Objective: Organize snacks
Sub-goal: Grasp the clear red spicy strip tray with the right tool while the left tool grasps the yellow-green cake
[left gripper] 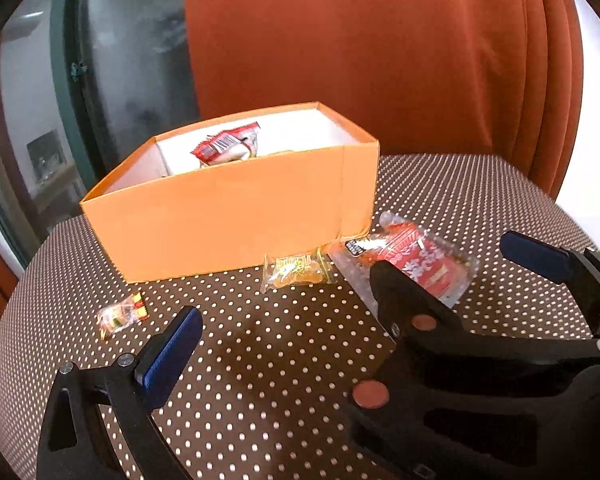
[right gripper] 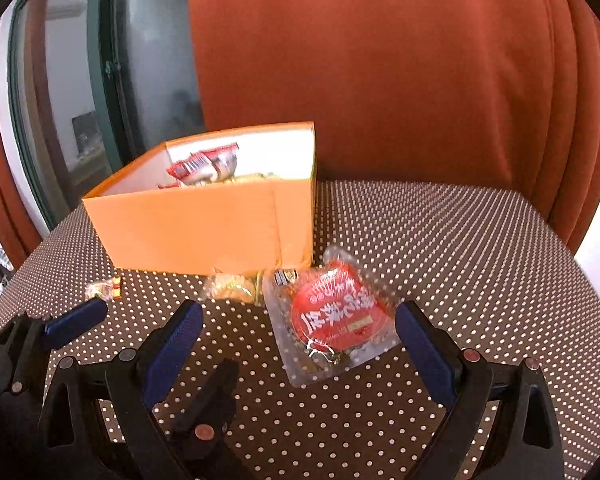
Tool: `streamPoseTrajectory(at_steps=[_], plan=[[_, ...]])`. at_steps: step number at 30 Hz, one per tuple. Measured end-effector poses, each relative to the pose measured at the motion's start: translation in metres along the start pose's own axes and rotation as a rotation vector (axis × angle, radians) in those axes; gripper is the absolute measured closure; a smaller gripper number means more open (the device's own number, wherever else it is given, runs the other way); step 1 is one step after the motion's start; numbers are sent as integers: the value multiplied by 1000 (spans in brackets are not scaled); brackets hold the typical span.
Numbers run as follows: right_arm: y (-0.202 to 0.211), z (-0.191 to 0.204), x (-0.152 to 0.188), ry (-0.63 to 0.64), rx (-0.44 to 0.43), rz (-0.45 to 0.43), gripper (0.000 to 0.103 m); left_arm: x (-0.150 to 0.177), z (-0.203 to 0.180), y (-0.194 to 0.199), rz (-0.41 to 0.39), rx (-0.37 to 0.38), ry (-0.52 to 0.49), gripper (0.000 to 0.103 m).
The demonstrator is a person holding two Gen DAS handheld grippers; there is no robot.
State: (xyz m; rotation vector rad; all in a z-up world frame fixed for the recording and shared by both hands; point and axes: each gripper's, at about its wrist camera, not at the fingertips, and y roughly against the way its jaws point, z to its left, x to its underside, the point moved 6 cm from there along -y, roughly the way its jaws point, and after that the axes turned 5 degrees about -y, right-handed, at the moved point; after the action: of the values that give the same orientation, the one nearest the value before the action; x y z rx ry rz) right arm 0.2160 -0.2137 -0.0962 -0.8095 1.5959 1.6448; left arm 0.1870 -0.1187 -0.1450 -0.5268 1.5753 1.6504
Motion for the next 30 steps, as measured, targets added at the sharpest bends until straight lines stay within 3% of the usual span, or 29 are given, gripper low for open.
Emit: streamPoseTrajectory(at_steps=[9, 15, 30], plan=[[-43, -12, -5, 1, 1, 74, 5, -9, 0, -45, 92, 25, 0, 1], [-69, -16, -12, 17, -1, 111, 5, -14, 1, -68, 115, -26, -37, 1], [-117, -34, -9, -3, 20, 185, 5, -15, 9, -119, 167, -22, -33, 2]])
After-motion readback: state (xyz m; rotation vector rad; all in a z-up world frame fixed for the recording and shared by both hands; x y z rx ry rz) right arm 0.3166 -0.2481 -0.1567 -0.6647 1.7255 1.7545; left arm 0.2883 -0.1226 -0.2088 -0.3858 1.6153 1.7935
